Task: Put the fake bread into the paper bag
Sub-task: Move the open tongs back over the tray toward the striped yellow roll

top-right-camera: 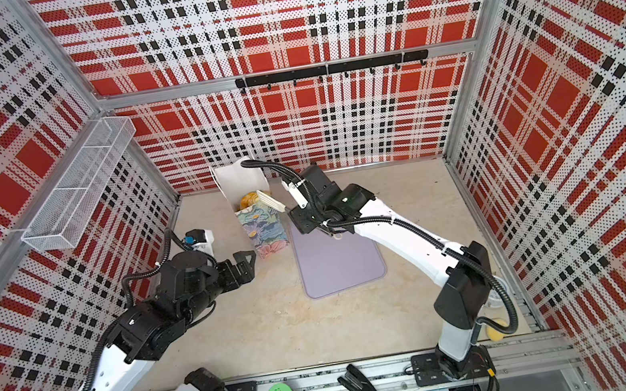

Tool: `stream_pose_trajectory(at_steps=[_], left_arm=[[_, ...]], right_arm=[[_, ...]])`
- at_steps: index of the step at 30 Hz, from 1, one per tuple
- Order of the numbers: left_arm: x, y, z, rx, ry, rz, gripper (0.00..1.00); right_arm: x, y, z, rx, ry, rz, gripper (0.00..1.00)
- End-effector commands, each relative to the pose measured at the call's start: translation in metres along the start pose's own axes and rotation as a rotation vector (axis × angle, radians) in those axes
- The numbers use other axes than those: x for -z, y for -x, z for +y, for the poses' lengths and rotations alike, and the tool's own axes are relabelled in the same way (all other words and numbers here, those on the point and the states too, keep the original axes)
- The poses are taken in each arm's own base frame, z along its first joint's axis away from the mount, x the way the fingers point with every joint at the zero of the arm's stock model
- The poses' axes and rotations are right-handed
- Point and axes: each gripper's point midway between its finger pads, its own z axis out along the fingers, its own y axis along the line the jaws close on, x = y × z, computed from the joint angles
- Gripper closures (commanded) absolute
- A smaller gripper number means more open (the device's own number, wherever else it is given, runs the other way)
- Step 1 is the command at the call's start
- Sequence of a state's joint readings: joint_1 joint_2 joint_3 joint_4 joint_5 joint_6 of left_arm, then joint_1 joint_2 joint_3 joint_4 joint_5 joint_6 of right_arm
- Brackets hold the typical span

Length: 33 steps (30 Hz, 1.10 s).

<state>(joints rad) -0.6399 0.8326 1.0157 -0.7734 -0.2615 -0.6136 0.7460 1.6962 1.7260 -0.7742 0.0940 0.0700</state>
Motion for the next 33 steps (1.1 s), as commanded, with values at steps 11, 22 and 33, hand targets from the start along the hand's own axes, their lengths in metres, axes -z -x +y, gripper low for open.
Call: stream_pose_trajectory(at_steps=[11, 22, 33], left_arm=[[-0.005, -0.025, -0.001, 0.005, 0.021, 0.009, 0.01], [-0.02, -0.053, -0.011, 0.006, 0.002, 0.066, 0.01], [-0.04, -0.084, -0.023, 0.009, -0.016, 0.122, 0.01]], right_arm=[[-0.007, -0.059, -0.062, -0.031, -0.145, 0.05, 0.34], [-0.049, -0.113, -0.07, -0.017, -0.158, 0.193, 0.33], [-0.078, -0.137, -0.077, -0.056, -0.157, 0.251, 0.34]])
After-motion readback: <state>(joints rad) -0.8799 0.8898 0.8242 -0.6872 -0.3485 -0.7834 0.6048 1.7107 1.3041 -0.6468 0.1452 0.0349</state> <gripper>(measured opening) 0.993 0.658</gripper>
